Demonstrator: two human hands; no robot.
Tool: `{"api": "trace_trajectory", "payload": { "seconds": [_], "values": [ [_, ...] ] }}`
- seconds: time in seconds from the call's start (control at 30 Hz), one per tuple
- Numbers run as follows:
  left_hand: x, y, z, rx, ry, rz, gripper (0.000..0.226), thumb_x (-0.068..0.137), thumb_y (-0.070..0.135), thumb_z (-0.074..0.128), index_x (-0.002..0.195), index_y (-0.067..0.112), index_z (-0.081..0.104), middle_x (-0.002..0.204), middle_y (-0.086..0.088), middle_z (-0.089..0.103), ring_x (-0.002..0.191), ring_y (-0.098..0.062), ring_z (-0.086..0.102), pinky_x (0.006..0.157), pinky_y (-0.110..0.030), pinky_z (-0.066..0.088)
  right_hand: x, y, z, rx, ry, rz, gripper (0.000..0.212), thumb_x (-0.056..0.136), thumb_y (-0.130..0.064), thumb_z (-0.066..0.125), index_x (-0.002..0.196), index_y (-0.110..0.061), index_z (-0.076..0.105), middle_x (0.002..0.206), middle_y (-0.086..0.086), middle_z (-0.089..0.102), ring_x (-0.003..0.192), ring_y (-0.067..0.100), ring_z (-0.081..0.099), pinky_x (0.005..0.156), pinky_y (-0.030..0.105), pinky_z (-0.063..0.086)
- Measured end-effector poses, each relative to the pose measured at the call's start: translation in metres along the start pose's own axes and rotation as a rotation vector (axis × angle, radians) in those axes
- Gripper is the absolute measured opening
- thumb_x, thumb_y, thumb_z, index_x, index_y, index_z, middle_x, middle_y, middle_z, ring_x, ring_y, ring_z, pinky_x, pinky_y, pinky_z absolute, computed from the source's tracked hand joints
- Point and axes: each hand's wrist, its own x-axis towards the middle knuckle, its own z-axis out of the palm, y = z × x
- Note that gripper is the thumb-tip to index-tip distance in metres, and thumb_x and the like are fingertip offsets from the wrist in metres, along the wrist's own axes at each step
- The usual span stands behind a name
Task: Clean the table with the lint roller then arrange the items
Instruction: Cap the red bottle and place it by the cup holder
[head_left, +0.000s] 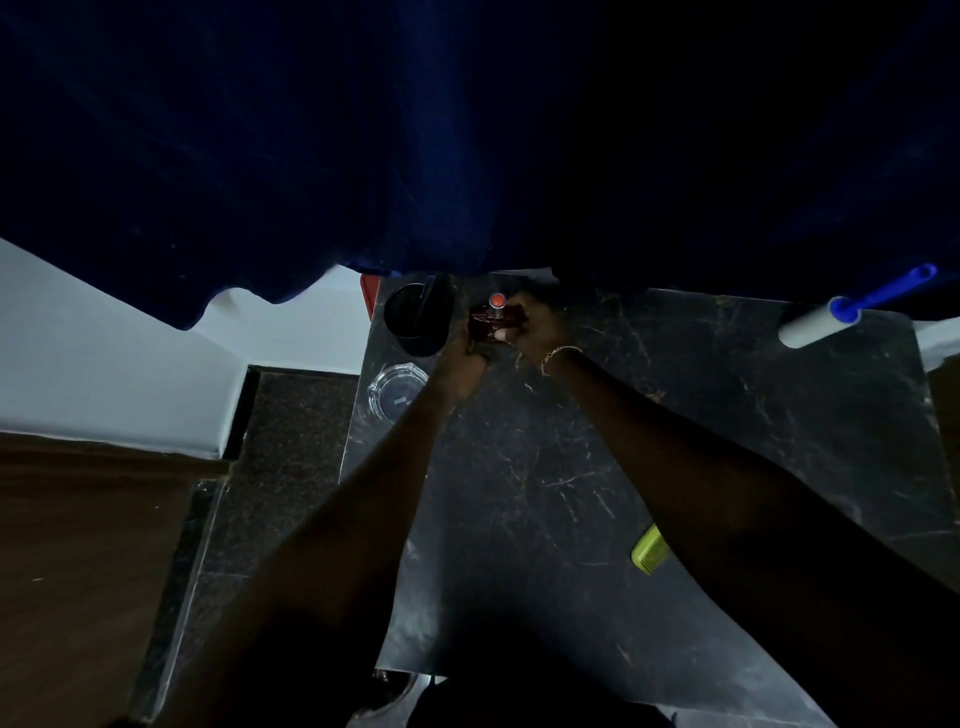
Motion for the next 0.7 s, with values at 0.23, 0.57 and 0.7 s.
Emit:
{"api": "trace_trajectory", "payload": {
  "seconds": [0.23,0.57,0.7],
  "values": [
    [-0.013,-0.004,0.004,-0.006,0.060,0.020,0.073,0.090,-0.008,0.062,0.153,0.017,0.033,0.122,0.005,0.059,0.109,-0.011,0.056,0.075,-0.012,0.046,-0.019,0.000,-0.006,0.131,0.002,0.067,0.077,0.081,0.010,0.068,0.148,-0.008,0.034,0.142,0.016,0.053,0.129,0.033,0.053,0.107,0.052,0.045],
    [-0.114,-0.056,0.032,0.560,0.106,0.253,0.068,0.102,0.041,0.053,0.160,0.016,0.028,0.167,-0.008,0.028,0.152,-0.022,0.028,0.123,-0.029,0.021,-0.140,0.057,-0.013,-0.521,0.205,-0.236,0.081,0.090,-0.052,0.055,0.154,-0.015,0.022,0.160,0.012,0.027,0.148,0.030,0.026,0.119,0.047,0.027],
    [-0.152,-0.072,0.049,0.637,0.080,0.376,0.067,0.105,0.046,0.036,0.163,0.022,0.014,0.172,-0.001,0.008,0.158,-0.016,0.012,0.124,-0.030,0.015,-0.194,0.081,-0.018,-0.600,0.252,-0.240,0.084,0.092,-0.062,0.044,0.156,-0.018,0.014,0.164,0.008,0.016,0.152,0.026,0.016,0.116,0.053,0.030]
  ]
}}
